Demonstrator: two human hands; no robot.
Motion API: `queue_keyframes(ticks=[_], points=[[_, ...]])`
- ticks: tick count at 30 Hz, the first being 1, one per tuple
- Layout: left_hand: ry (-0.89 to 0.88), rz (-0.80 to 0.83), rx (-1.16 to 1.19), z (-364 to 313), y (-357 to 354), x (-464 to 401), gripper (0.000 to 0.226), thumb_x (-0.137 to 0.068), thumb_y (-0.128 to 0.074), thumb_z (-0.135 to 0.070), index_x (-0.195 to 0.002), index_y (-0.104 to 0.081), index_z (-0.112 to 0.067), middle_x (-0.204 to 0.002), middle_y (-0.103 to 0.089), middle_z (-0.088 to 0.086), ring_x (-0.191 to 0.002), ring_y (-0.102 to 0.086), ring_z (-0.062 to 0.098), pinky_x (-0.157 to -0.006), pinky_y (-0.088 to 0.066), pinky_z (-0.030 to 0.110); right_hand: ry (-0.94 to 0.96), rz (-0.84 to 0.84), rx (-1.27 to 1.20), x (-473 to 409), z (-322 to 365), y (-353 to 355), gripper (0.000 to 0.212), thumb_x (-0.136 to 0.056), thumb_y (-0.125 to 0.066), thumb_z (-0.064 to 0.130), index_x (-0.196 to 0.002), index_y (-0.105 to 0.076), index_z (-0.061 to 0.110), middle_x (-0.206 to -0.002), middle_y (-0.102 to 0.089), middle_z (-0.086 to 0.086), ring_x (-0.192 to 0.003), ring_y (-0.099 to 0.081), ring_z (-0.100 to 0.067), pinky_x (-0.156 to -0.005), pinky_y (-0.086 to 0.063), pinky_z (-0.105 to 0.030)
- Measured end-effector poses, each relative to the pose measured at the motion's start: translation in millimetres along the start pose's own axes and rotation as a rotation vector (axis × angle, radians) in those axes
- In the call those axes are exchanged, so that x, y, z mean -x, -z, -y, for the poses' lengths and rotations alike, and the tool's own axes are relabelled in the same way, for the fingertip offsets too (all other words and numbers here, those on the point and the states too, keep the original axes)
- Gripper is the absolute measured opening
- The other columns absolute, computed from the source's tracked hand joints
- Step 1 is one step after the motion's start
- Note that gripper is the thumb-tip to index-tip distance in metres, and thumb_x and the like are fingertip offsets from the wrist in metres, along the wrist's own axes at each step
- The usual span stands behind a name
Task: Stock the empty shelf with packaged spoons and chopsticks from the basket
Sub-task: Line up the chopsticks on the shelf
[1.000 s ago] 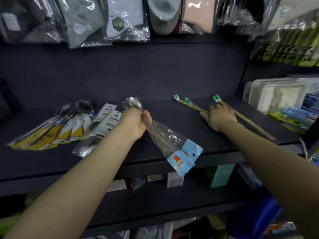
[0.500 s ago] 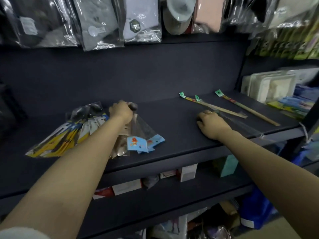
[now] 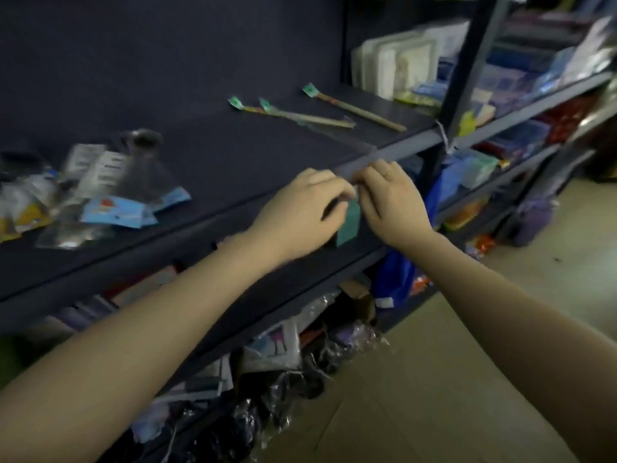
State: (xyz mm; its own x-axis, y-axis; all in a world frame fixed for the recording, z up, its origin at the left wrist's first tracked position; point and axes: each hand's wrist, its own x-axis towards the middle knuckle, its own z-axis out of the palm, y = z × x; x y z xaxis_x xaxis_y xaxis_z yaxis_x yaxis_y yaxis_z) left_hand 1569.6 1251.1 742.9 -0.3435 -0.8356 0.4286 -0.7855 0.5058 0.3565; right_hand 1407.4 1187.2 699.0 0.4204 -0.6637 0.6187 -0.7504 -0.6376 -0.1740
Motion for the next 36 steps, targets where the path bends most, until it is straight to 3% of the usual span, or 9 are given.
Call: queue_keyframes(ticks=[4, 8, 14, 17, 20, 24, 29, 33, 36], points=[[0.022, 0.316, 0.109, -36, -117, 3, 0.025, -0.086, -0.048, -0.017, -0.105, -0.064, -0.010, -0.107, -0.063, 0.010, -0.102, -0.055, 0.027, -0.088, -0.045, 0.036, -0.174, 0.155, -0.020, 96, -77, 12, 0.027, -0.087, -0.037, 0.017, -0.094, -0.059, 0.004, -0.090, -0.059, -0.016, -0.083, -0.056, -0.035, -0.068, -0.048, -0.041], [0.380, 0.508, 0.224, -54, -228, 21, 0.023, -0.089, -0.050, -0.016, -0.108, -0.062, -0.012, -0.113, -0.062, 0.005, -0.103, -0.058, 0.021, -0.082, -0.044, 0.027, -0.358, 0.354, -0.073, 190, -159, 12, 0.033, -0.084, -0.032, 0.024, -0.091, -0.059, 0.005, -0.090, -0.059, -0.016, -0.086, -0.057, -0.036, -0.069, -0.049, -0.042], [0.874, 0.638, 0.332, -58, -398, 73, 0.021, -0.085, -0.052, -0.006, -0.103, -0.063, -0.006, -0.107, -0.068, 0.015, -0.099, -0.062, 0.028, -0.086, -0.048, 0.034, -0.801, 0.633, -0.176, 345, -276, -34, 0.021, -0.088, -0.047, 0.003, -0.102, -0.063, 0.006, -0.107, -0.062, -0.014, -0.097, -0.058, -0.033, -0.079, -0.043, -0.032], [0.922, 0.727, 0.339, -57, -499, 100, 0.019, -0.085, -0.051, -0.007, -0.100, -0.063, -0.007, -0.101, -0.068, 0.013, -0.098, -0.062, 0.028, -0.083, -0.046, 0.030, -1.083, 0.722, -0.160, 455, -310, -82, 0.021, -0.089, -0.046, 0.006, -0.103, -0.063, 0.009, -0.108, -0.064, -0.014, -0.097, -0.059, -0.032, -0.078, -0.045, -0.034], [0.871, 0.859, 0.357, -49, -611, 129, 0.021, -0.089, -0.050, -0.011, -0.106, -0.061, -0.011, -0.103, -0.065, 0.005, -0.098, -0.061, 0.022, -0.086, -0.046, 0.029, -1.251, 0.798, -0.105, 576, -336, -137, 0.021, -0.089, -0.047, 0.008, -0.102, -0.064, 0.007, -0.106, -0.064, -0.017, -0.096, -0.059, -0.034, -0.077, -0.045, -0.034], [0.866, 0.908, 0.333, -21, -763, 181, 0.021, -0.090, -0.050, -0.014, -0.109, -0.060, -0.012, -0.107, -0.065, 0.008, -0.097, -0.060, 0.022, -0.084, -0.047, 0.031, -1.298, 0.913, -0.007, 714, -367, -218, 0.022, -0.092, -0.044, 0.013, -0.105, -0.062, 0.009, -0.109, -0.062, -0.015, -0.098, -0.058, -0.032, -0.077, -0.048, -0.036], [0.847, 0.942, 0.333, 16, -920, 252, 0.019, -0.088, -0.053, -0.009, -0.104, -0.062, -0.007, -0.108, -0.066, 0.013, -0.100, -0.059, 0.026, -0.088, -0.045, 0.031, -1.184, 1.022, 0.070, 843, -412, -323, 0.029, -0.095, -0.039, 0.017, -0.118, -0.056, 0.014, -0.119, -0.057, -0.009, -0.106, -0.055, -0.029, -0.078, -0.051, -0.037], [0.803, 0.925, 0.303, 37, -1000, 282, 0.019, -0.087, -0.054, -0.007, -0.103, -0.063, -0.004, -0.108, -0.067, 0.015, -0.101, -0.060, 0.029, -0.089, -0.044, 0.033, -1.086, 1.075, 0.195, 902, -448, -378, 0.030, -0.091, -0.043, 0.013, -0.119, -0.052, 0.011, -0.123, -0.051, -0.013, -0.111, -0.050, -0.034, -0.080, -0.047, -0.038], [0.754, 0.878, 0.275, 51, -1028, 290, 0.021, -0.088, -0.052, -0.007, -0.105, -0.063, -0.004, -0.109, -0.067, 0.014, -0.103, -0.060, 0.028, -0.089, -0.045, 0.033, -0.951, 1.130, 0.291, 926, -459, -402, 0.023, -0.089, -0.046, 0.014, -0.110, -0.053, 0.008, -0.116, -0.052, -0.014, -0.107, -0.051, -0.034, -0.079, -0.045, -0.040]])
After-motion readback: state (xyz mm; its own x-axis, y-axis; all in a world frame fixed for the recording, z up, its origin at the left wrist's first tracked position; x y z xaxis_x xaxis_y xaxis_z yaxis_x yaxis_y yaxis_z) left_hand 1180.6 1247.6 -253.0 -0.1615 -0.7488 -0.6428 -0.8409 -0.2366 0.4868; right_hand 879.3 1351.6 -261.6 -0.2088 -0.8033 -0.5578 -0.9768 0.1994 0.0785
